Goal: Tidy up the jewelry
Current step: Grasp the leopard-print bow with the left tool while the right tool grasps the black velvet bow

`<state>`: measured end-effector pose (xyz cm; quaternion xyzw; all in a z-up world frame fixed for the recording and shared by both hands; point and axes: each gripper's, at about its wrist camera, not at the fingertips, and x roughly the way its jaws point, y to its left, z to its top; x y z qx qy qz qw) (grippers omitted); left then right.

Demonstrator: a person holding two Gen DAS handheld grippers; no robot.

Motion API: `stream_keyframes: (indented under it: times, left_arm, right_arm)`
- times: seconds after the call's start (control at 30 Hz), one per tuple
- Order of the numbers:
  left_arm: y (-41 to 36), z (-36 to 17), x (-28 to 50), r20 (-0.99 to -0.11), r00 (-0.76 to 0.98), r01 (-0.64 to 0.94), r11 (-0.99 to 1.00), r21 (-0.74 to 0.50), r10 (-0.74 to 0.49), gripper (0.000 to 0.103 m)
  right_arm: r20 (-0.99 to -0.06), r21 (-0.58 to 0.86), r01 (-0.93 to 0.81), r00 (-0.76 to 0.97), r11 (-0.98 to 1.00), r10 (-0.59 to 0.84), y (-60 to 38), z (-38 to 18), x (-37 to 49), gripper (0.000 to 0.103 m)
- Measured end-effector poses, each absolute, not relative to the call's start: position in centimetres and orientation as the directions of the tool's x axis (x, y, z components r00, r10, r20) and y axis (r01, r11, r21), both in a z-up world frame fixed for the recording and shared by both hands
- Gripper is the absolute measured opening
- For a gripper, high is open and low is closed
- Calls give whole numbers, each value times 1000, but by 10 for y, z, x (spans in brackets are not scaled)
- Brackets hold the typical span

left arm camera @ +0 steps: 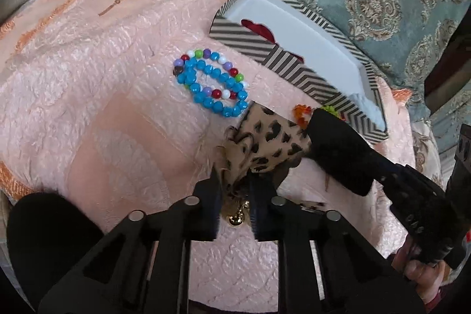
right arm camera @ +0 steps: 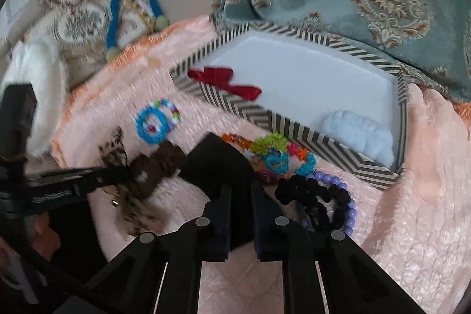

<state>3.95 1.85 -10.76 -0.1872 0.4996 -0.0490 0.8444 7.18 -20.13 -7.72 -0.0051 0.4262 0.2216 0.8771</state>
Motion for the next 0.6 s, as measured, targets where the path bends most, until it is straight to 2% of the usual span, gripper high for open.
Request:
stream_keyframes:
  times: [0.43,0.47,0.5,0.57,0.6]
  left_arm:
    - [26,-73,28,-797,540,-72,929,-364,-270,9]
    - [27,-75,29,-799,538,-74,929,-363,-269,9]
    - [27,-78,29,-804,531,-78,929,-362,-268,9]
    - [27,-85,31,-818,511,-88,930,-357,-265,9]
    - [27,-89,31,-823,502,-93,930,-357,-266,9]
  right_arm:
    - [-748,193,-386,537,902,390,-197,-75,64,12]
    - [-749,185,-390,538,902,386,-197,-75,65,21]
    - [-753,172,-403,535,899,384,-194,-75,66,40]
    - [-751,151,-431,536,890,387,-189,-76,68,64]
    - [-750,127,-456,537,881,386,-185,-77,68,64]
